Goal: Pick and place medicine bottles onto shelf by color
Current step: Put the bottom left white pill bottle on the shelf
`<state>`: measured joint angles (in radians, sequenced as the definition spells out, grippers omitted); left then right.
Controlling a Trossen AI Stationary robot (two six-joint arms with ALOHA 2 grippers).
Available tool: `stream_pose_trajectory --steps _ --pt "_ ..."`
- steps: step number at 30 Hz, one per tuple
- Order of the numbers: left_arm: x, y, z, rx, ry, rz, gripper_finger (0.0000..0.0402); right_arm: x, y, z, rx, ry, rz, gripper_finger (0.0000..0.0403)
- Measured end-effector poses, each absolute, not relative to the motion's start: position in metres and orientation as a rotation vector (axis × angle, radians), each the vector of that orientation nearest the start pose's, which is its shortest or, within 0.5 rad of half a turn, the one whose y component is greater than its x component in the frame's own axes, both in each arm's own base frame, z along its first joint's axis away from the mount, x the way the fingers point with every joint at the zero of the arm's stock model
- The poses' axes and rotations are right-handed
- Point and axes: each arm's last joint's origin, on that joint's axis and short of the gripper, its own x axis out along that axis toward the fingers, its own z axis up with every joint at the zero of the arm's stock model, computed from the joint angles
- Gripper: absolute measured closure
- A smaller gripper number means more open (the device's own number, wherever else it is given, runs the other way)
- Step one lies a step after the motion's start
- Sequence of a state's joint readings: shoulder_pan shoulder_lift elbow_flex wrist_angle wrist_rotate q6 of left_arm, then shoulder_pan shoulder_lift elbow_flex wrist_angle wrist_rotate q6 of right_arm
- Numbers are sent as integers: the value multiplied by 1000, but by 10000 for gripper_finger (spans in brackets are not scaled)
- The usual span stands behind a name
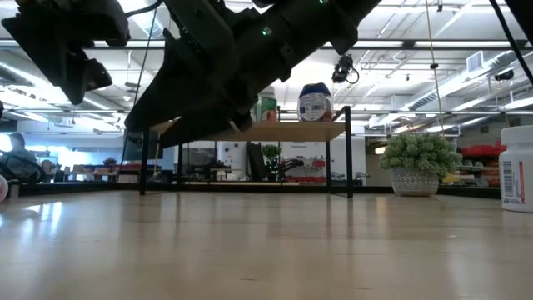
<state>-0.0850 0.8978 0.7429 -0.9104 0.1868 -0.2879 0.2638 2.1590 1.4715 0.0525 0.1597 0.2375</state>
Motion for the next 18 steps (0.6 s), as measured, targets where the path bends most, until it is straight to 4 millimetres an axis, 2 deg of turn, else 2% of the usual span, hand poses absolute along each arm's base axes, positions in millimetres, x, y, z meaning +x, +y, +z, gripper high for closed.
stream_pose_trajectory --steps 5,9,13,18 --pt "151 -27 248 -485 1131 -68 198 457 118 157 11 626 53 95" --pt "146 -42 247 -653 1217 -72 188 458 114 157 -34 626 59 95" --pt "144 -62 243 -790 1351 -61 198 459 106 157 -68 629 56 95" --pt "152 -95 251 -778 1449 -49 224 458 101 154 -96 666 54 95"
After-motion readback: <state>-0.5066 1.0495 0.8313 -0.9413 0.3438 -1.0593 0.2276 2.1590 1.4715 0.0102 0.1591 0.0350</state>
